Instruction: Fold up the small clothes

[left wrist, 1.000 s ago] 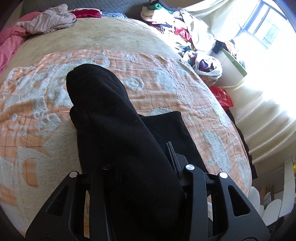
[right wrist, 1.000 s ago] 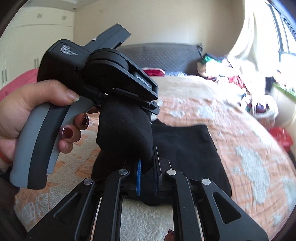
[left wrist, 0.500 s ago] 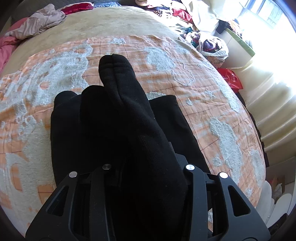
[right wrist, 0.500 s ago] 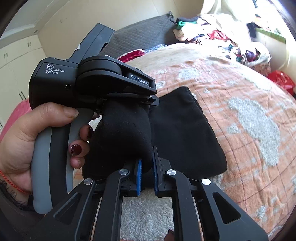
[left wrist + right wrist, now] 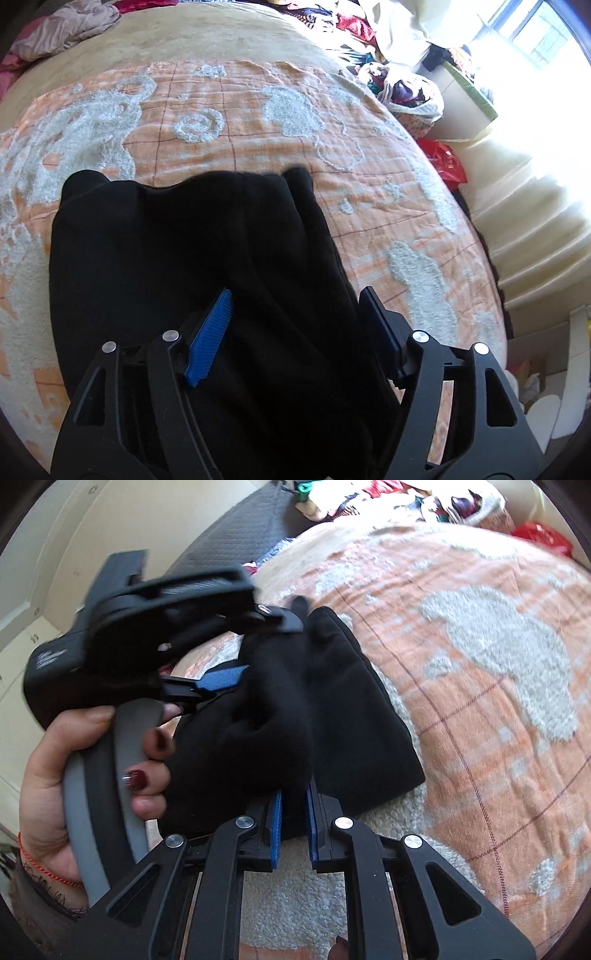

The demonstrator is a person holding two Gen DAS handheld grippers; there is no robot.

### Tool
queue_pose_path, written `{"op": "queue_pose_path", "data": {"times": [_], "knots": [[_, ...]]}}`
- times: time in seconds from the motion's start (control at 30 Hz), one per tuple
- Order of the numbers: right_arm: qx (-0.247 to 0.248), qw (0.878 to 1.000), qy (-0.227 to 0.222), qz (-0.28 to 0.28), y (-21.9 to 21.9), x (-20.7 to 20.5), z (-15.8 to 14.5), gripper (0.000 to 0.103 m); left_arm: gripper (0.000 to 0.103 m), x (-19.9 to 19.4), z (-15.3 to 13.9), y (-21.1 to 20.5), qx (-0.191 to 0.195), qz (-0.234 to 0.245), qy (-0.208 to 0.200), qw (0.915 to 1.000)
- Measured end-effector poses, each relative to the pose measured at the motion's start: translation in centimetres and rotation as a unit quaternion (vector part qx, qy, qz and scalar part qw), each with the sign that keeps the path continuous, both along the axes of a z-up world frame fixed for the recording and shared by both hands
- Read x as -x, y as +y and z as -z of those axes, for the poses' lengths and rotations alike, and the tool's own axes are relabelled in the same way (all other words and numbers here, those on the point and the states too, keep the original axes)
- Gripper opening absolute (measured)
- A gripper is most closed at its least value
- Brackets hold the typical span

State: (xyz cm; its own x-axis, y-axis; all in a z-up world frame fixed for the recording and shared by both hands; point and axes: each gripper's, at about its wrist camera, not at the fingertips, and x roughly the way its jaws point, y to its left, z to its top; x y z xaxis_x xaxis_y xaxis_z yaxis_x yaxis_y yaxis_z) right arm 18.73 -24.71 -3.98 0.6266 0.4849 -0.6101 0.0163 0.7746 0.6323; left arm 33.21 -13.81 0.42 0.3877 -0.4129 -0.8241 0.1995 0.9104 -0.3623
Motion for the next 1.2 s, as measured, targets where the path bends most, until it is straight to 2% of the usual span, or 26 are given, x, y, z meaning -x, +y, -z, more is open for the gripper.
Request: {"op": "queue_pose_path", "data": {"times": [0.2,0.33,0.37,0.43,0.67,0.83,1.2], "knots": [[-0.084,0.996,0.035,-0.002,-1.9,-0.3,0.9,0.018,0.062,2.5,-2.6,3.0,0.019,-0.022,-0.056,0.9980],[-0.098,0.995,0.023,-0.012,-3.3,-0.8,0.1,0.037,0.063,5.1,-3.5,6.4,-0.007,-0.051,-0.101,0.9936],[-0.099,0.995,0.017,-0.016,-3.6,-0.9,-0.1,0.049,0.063,5.8,-3.2,7.4,-0.019,-0.061,-0.107,0.9922],[-0.094,0.995,0.008,-0.036,-4.1,-1.9,-0.9,0.058,0.063,6.9,-2.3,8.9,-0.034,-0.072,-0.104,0.9913],[-0.054,0.996,0.020,-0.073,-3.8,-5.9,-1.6,0.059,0.064,8.9,0.8,10.4,-0.022,-0.069,-0.074,0.9946],[-0.060,0.993,0.038,-0.098,-3.6,-7.4,-0.8,0.059,0.064,9.2,1.0,10.2,-0.016,-0.063,-0.073,0.9952],[-0.061,0.986,0.038,-0.149,-3.2,-11.5,-0.1,0.057,0.064,9.5,0.9,9.1,-0.034,-0.055,-0.086,0.9942]]}}
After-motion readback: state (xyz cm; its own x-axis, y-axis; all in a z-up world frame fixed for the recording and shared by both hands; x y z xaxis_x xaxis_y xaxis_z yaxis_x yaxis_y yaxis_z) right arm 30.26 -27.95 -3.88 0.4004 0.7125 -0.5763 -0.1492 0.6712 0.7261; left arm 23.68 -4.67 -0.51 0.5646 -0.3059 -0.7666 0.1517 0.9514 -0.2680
